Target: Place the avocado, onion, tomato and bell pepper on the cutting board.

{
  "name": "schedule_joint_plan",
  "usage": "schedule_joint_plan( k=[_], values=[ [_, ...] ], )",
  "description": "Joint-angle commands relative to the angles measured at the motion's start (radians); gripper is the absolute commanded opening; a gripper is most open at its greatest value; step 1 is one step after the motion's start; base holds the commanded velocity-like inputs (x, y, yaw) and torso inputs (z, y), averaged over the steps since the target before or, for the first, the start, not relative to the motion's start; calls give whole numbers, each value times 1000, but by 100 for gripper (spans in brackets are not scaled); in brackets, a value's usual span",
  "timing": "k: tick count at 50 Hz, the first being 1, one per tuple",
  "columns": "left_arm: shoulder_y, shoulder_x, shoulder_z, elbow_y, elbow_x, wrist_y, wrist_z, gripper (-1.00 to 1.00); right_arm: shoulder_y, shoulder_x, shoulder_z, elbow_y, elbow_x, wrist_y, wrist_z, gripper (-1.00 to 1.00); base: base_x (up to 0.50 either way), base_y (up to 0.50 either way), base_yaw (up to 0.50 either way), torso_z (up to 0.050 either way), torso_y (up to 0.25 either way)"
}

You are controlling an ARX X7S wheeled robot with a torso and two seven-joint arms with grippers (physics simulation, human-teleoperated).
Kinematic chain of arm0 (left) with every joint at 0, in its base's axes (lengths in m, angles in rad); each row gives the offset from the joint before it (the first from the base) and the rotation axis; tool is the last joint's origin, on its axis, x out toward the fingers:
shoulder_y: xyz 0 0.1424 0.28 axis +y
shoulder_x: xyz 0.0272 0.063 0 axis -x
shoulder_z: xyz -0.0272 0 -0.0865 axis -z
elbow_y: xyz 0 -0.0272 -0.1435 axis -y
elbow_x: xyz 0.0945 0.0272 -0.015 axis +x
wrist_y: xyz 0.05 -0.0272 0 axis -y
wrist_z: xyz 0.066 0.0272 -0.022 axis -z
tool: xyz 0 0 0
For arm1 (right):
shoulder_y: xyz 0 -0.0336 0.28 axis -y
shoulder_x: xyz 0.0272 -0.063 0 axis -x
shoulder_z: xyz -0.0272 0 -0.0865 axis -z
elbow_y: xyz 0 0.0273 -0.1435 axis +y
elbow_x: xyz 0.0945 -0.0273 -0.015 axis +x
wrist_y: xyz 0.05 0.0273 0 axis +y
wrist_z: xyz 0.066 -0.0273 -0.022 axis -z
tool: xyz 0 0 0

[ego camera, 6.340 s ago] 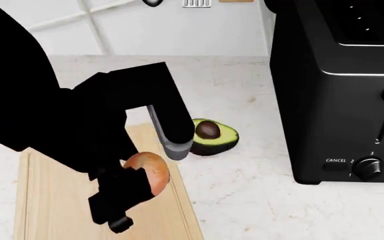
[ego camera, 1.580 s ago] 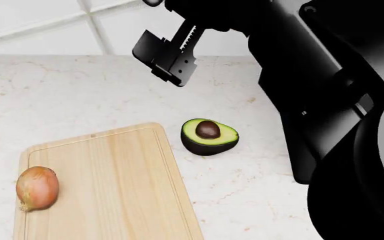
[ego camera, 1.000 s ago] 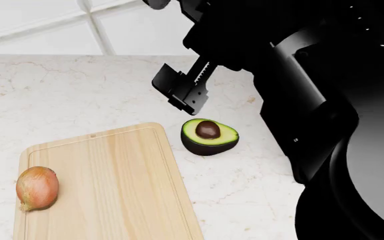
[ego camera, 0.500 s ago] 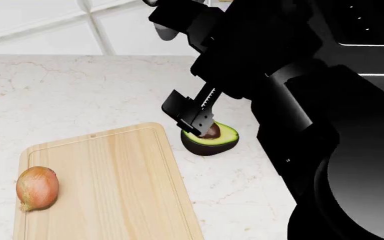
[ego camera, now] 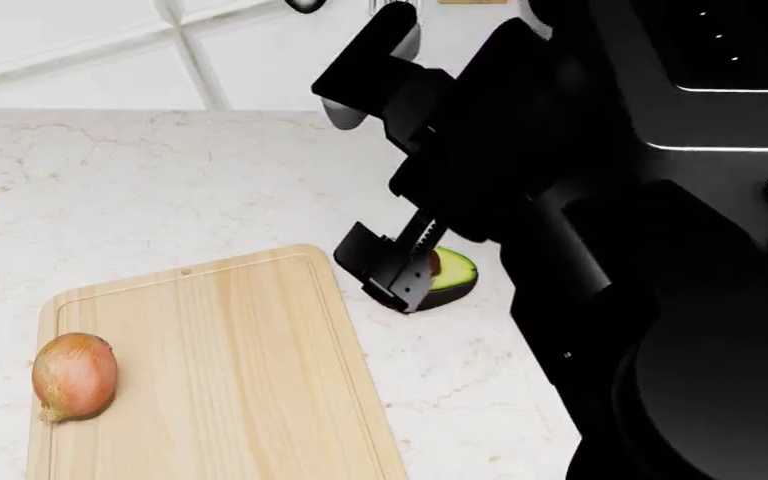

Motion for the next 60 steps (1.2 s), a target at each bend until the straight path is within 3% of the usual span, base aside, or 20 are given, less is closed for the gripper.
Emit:
schedule_joint_plan(
  k=[1,39,40,51,60],
  values=[
    [3,1,-38,-11,26,5,40,100,-29,-20,32,4,-27,-4,-14,100,0,0,0,0,0],
    [29,2,-61,1,20,24,41,100,-92,-18,34,52,-60,-13,-8,100,0,0,0,0,0],
    [27,2,-64,0,17,21,39,100,-91,-19,34,59,-62,-20,-11,-100,0,0,0,0,0],
    [33,0,-72,1,10,24,33,100,-70,-12,28,24,-74,-5,-4,-100,0,0,0,0,0],
    [24,0,-92,3,-10,12,25,100,11,98,58,-274,-27,138,61,-100,0,0,0,0,0]
  ],
)
